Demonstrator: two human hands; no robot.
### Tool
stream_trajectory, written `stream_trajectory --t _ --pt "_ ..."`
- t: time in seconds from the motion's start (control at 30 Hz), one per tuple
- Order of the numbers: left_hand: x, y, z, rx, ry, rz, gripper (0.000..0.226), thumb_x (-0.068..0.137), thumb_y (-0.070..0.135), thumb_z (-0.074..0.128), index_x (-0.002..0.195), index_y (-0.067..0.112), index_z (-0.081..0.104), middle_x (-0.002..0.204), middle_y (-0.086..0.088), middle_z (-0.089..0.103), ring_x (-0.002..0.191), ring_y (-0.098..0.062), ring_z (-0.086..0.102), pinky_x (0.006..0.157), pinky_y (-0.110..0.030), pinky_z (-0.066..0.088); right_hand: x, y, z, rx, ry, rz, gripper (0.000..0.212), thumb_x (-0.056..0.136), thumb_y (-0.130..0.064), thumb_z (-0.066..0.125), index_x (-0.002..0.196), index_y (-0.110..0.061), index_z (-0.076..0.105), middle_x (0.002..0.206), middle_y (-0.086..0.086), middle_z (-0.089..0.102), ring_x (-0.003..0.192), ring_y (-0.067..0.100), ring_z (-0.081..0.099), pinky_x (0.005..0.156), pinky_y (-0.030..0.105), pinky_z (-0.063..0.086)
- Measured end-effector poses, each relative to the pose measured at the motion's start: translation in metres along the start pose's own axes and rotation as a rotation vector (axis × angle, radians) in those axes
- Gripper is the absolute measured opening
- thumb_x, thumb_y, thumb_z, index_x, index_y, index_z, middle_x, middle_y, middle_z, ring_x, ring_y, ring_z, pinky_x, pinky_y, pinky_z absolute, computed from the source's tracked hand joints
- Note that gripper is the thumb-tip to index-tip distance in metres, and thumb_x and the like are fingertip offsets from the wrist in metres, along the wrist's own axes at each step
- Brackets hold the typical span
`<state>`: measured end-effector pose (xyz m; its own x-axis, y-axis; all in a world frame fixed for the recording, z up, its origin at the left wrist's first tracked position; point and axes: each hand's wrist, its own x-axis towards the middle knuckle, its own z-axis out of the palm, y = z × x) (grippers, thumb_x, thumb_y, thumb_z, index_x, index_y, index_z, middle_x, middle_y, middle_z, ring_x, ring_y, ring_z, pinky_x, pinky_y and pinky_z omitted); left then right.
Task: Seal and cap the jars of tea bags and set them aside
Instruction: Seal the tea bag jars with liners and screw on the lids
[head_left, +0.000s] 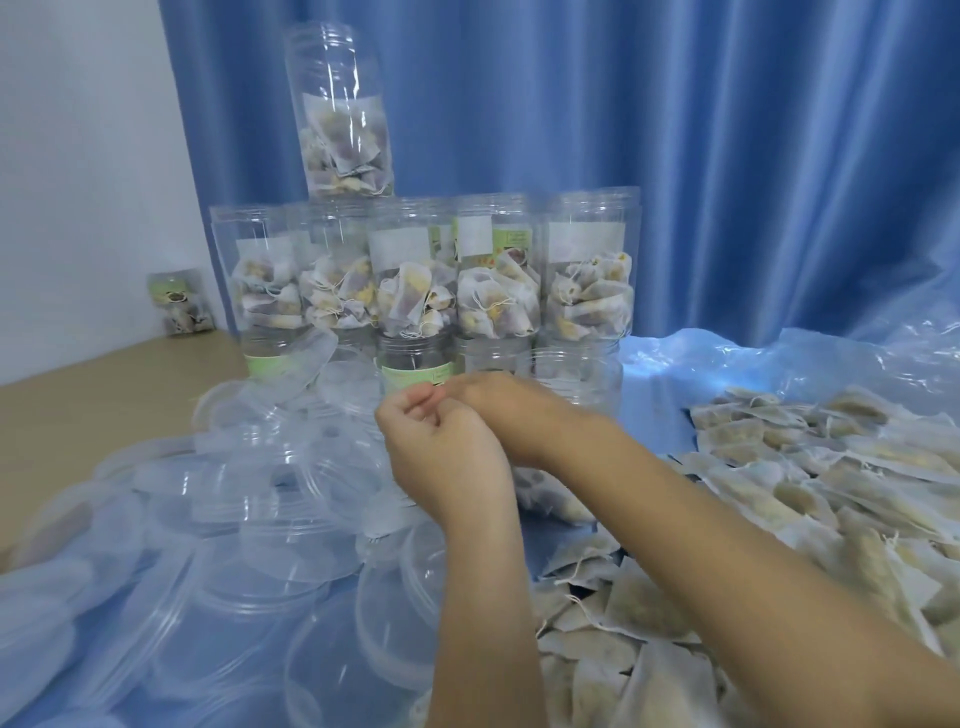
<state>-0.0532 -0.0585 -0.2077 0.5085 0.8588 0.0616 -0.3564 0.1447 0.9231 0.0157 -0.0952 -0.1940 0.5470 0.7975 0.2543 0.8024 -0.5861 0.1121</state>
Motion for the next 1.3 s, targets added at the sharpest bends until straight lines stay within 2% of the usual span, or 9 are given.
stream_trajectory --t 0.2,0.4,0.5,0.6,0.67,0.8,0.97,1.13,1.3 --pt "0.0 -0.001 -0.003 0.003 0.11 -0.07 0.019 0.085 0.004 0.049 0.093 0.021 0.051 0.1 0.001 0.058 0.084 -0.015 0.054 0.067 -0.024 0.041 0.007 -0.005 -0.003 -0.066 -0.209 0.016 0.015 0.088 -0.005 0.048 0.096 -0.008 0.061 0.069 -0.001 0.039 0.079 0.028 0.051 0.06 0.03 0.038" --pt "0.004 0.0 -0.005 -0.032 0.123 -0.113 0.019 0.082 0.001 0.048 0.099 0.006 0.052 0.116 -0.019 0.057 0.088 -0.027 0.053 0.069 -0.032 0.037 -0.005 0.007 -0.003 0.201 0.23 0.085 0.026 0.097 -0.019 0.049 0.112 -0.01 0.067 0.113 0.009 0.057 0.104 0.024 0.054 0.087 0.038 0.043" --pt "0.005 0.004 -0.004 -0.035 0.082 -0.183 0.039 0.08 -0.001 0.051 0.117 -0.011 0.046 0.131 -0.037 0.042 0.103 -0.05 0.048 0.079 -0.054 0.044 -0.022 0.005 -0.013 0.347 0.44 0.15 0.023 0.096 -0.019 0.052 0.106 -0.009 0.07 0.104 0.007 0.056 0.097 0.021 0.054 0.084 0.026 0.039" --pt "0.005 0.014 -0.003 -0.007 0.055 -0.216 0.046 0.081 0.0 0.052 0.127 0.003 0.043 0.137 -0.02 0.037 0.114 -0.04 0.05 0.091 -0.048 0.048 -0.043 0.001 -0.024 0.514 0.594 0.306 0.025 0.095 -0.019 0.052 0.072 -0.022 0.061 0.071 -0.009 0.051 0.075 0.015 0.045 0.061 0.016 0.028" --pt "0.004 0.023 -0.001 -0.021 0.018 -0.301 0.045 0.081 0.0 0.053 0.126 0.002 0.045 0.135 -0.018 0.043 0.119 -0.037 0.05 0.09 -0.046 0.049 -0.054 -0.002 -0.032 0.722 0.662 0.415 0.021 0.095 -0.02 0.05 0.078 -0.017 0.062 0.069 -0.007 0.055 0.072 0.015 0.048 0.063 0.011 0.037" --pt "-0.002 0.05 -0.013 -0.067 -0.199 -0.305 0.008 0.079 0.001 0.058 0.086 0.003 0.057 0.091 -0.014 0.061 0.085 -0.03 0.059 0.071 -0.04 0.051 -0.067 -0.021 -0.045 1.273 0.561 0.505 0.015 0.089 -0.015 0.058 0.101 -0.022 0.059 0.106 0.003 0.064 0.097 0.025 0.064 0.076 0.043 0.058" --pt "-0.007 0.084 -0.055 -0.051 -0.28 -0.244 0.017 0.081 -0.009 0.055 0.088 0.005 0.056 0.076 -0.012 0.057 0.081 -0.027 0.054 0.07 -0.034 0.046 -0.07 -0.073 -0.054 1.01 0.71 0.369 0.069 0.082 -0.008 0.062 0.14 -0.032 0.034 0.122 -0.016 0.043 0.098 0.006 0.048 0.079 0.013 0.041" --pt "-0.013 0.09 -0.11 -0.02 -0.185 -0.125 0.019 0.081 -0.012 0.048 0.09 0.0 0.06 0.077 -0.01 0.056 0.069 -0.022 0.052 0.049 -0.022 0.04 -0.07 -0.144 -0.046 0.707 0.728 0.23 0.03 0.083 -0.004 0.054 0.102 -0.02 0.071 0.109 0.008 0.061 0.095 0.022 0.058 0.066 0.008 0.031" --pt "-0.012 0.088 -0.17 0.158 -0.135 0.0 0.03 0.08 -0.007 0.049 0.106 0.004 0.061 0.08 -0.006 0.059 0.065 -0.018 0.052 0.047 -0.018 0.042 -0.077 -0.194 -0.036 0.79 0.607 0.236 0.029 0.089 -0.008 0.053 0.112 -0.017 0.069 0.122 0.009 0.057 0.11 0.023 0.055 0.086 0.014 0.031"
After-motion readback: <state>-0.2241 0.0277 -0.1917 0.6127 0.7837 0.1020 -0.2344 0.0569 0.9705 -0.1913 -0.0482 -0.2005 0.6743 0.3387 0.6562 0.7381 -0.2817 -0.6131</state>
